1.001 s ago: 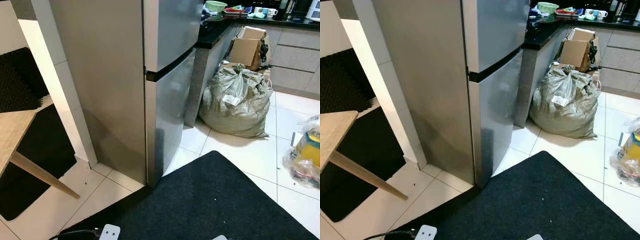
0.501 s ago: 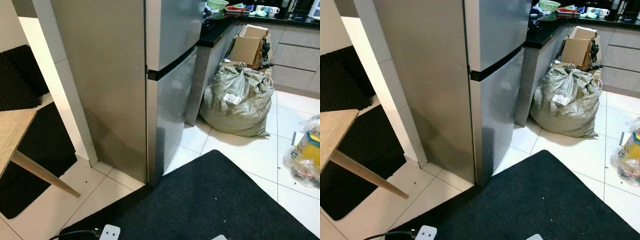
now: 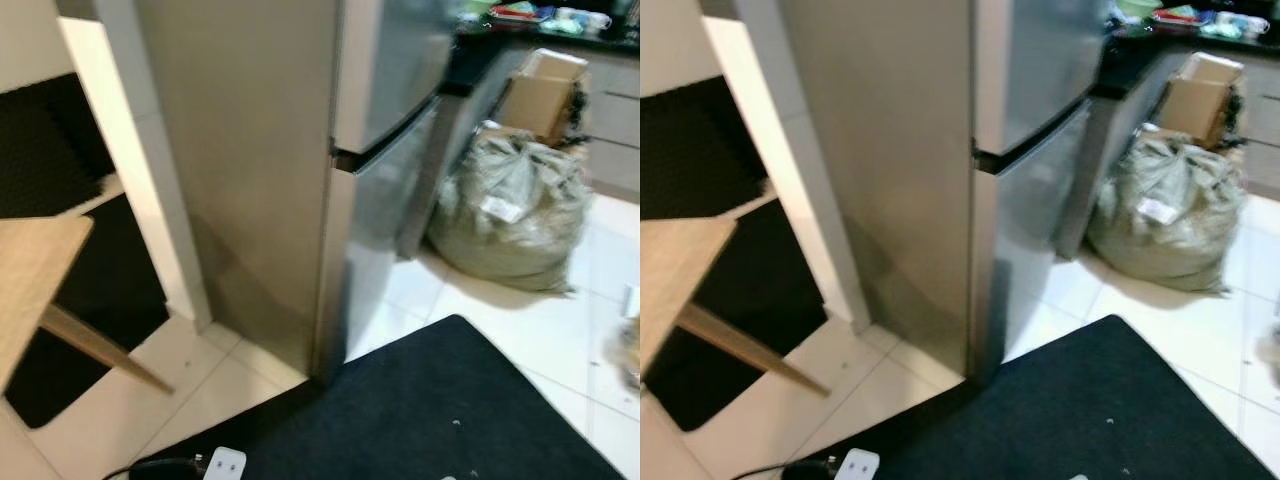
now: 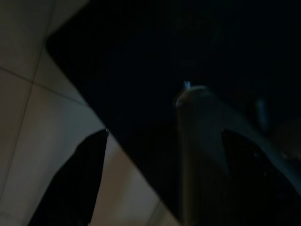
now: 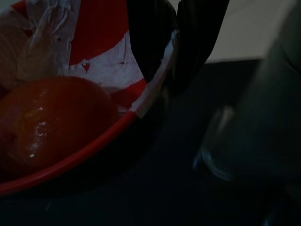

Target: Restocking fridge

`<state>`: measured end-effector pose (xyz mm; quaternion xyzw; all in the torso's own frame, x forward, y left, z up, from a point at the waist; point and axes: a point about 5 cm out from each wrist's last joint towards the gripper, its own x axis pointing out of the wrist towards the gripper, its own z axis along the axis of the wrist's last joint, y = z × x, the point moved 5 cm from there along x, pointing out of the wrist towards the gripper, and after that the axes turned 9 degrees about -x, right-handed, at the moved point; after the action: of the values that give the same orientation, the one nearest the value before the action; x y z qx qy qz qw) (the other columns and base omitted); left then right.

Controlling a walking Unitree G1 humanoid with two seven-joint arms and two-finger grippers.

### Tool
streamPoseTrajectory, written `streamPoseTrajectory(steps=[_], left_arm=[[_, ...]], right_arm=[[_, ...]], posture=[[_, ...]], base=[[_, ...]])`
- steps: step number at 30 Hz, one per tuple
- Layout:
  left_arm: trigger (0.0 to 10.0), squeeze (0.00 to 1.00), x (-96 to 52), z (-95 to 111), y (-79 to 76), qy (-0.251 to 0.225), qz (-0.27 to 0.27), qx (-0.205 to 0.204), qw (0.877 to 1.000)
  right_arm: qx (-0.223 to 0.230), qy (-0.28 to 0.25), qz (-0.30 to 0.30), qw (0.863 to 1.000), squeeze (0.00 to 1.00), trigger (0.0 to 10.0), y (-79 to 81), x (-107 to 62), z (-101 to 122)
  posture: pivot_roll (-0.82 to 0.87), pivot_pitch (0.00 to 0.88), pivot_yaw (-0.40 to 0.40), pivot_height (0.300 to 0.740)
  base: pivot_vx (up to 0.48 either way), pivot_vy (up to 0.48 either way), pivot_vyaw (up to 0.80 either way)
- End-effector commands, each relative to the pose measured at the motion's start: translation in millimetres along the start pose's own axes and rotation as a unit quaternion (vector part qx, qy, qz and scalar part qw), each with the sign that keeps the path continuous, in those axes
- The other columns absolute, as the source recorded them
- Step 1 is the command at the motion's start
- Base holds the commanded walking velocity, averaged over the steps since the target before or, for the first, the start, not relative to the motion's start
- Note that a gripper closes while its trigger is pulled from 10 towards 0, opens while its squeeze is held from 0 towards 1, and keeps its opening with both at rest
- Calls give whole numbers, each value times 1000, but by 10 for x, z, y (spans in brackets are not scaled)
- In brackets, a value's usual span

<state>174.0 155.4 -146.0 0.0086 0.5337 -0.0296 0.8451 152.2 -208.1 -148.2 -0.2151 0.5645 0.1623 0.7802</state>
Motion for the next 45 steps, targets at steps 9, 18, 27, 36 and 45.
streamPoseTrajectory(steps=[9,18,27,36,45], left_arm=[[10000,0,-3,-82,-28,14,-4,5,1000],[10000,0,-4,-59,-27,4,-4,-9,1000],[10000,0,-4,-67,-35,9,-10,-2,1000],[10000,0,-4,-75,-41,10,-12,-2,1000],[10000,0,-4,-77,-46,10,-13,-1,1000]], right_arm=[[-4,3,-4,1000,0,10000,-18,-6,-41],[-7,4,-3,1000,0,10000,-15,-6,-45],[-4,3,-2,1000,0,10000,-14,-6,-47],[-8,5,-2,1000,0,10000,-19,-9,-70],[-12,3,-2,1000,0,10000,-35,-9,-41]], posture=[[-35,0,-6,740],[-35,0,-6,740],[-36,0,-5,740],[-35,0,-4,740],[-36,0,-4,740]], base=[[418,0,0],[87,0,-342],[0,-200,0],[0,-455,0],[0,-454,0]])
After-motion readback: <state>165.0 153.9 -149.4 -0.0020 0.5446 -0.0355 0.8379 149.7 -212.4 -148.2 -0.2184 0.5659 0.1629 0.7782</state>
